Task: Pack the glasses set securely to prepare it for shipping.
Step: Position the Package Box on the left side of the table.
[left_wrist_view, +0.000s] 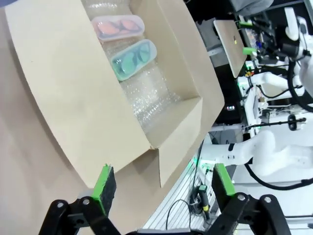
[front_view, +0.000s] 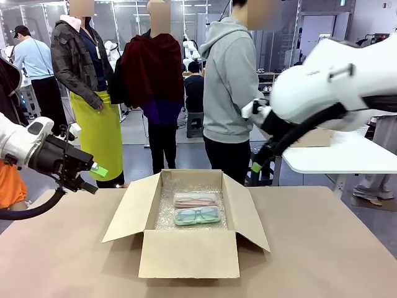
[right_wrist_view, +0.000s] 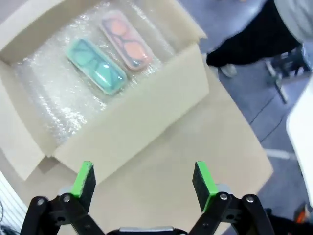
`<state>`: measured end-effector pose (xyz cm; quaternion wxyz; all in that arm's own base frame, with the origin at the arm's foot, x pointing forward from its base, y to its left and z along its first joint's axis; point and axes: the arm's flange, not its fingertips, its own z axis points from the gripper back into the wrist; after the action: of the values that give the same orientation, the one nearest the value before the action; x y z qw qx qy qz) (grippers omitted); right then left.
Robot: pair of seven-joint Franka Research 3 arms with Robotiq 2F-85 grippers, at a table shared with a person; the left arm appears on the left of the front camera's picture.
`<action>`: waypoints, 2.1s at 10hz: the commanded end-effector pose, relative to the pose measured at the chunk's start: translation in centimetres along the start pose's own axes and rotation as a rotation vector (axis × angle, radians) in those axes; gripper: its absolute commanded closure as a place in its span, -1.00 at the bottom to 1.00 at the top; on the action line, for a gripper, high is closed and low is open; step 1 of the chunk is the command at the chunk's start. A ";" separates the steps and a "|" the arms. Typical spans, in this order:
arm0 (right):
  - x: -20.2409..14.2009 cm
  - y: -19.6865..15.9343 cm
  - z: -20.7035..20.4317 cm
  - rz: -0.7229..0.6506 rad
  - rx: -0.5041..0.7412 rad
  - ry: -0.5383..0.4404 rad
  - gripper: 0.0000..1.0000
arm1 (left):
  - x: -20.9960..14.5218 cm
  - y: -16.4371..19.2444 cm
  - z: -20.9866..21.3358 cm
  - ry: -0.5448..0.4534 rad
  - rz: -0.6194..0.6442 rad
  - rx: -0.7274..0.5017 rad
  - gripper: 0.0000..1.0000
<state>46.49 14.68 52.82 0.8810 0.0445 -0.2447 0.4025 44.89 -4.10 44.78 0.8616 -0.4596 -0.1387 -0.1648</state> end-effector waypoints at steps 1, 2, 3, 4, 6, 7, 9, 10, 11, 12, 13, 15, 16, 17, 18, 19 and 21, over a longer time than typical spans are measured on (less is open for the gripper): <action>-3.5 1.7 1.2 -0.098 -0.063 -0.056 -1.00 | 0.7 1.2 -0.9 -0.023 -0.016 -0.028 -1.00; -5.3 1.5 1.9 -0.141 -0.071 -0.080 -1.00 | 1.0 2.0 -1.6 -0.038 -0.016 -0.003 -1.00; -6.1 1.5 2.2 -0.163 -0.082 -0.109 -1.00 | 1.2 2.3 -1.8 -0.068 0.000 0.003 -1.00; -6.1 1.3 2.1 -0.165 -0.071 -0.128 -1.00 | 1.6 1.8 -1.6 -0.074 -0.012 0.035 -1.00; -5.4 0.3 2.3 -0.125 -0.061 -0.065 -1.00 | 0.4 2.2 -1.7 -0.020 0.013 -0.007 -1.00; -5.4 0.3 2.3 -0.125 -0.061 -0.065 -1.00 | 0.4 2.2 -1.7 -0.020 0.013 -0.007 -1.00; -5.4 0.3 2.3 -0.125 -0.061 -0.065 -1.00 | 0.7 2.2 -1.9 -0.026 0.013 0.005 -1.00; -5.4 0.3 2.3 -0.125 -0.061 -0.065 -1.00 | 1.3 4.4 -1.7 -0.062 0.087 -0.081 -1.00; -5.4 0.3 2.3 -0.125 -0.061 -0.065 -1.00 | 0.9 5.9 -1.5 -0.090 0.112 -0.108 -1.00; -5.4 0.3 2.3 -0.125 -0.061 -0.065 -1.00 | 0.5 7.5 -1.6 -0.091 0.145 -0.102 -1.00; -5.4 0.3 2.3 -0.125 -0.061 -0.065 -1.00 | 0.3 9.1 -2.1 -0.097 0.166 -0.121 -1.00; -5.4 0.3 2.3 -0.125 -0.061 -0.065 -1.00 | 0.3 12.2 -3.6 -0.099 0.247 -0.185 -1.00; -5.4 0.3 2.3 -0.125 -0.061 -0.065 -1.00 | 0.5 13.4 -4.5 -0.106 0.279 -0.200 -1.00; -5.4 0.3 2.3 -0.125 -0.061 -0.065 -1.00 | 0.8 14.5 -5.3 -0.131 0.299 -0.203 -1.00; -5.4 0.3 2.3 -0.125 -0.061 -0.065 -1.00 | 1.1 15.4 -6.0 -0.139 0.325 -0.199 -1.00; -5.4 0.3 2.3 -0.125 -0.061 -0.065 -1.00 | 1.3 16.4 -6.6 -0.151 0.345 -0.197 -1.00; -5.4 0.3 2.3 -0.125 -0.061 -0.065 -1.00 | 1.7 17.5 -7.8 -0.164 0.375 -0.183 -1.00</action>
<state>42.23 10.17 52.04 0.8922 0.0447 -0.2873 0.3457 53.51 -1.40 28.42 0.8193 -0.5655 -0.0935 0.0139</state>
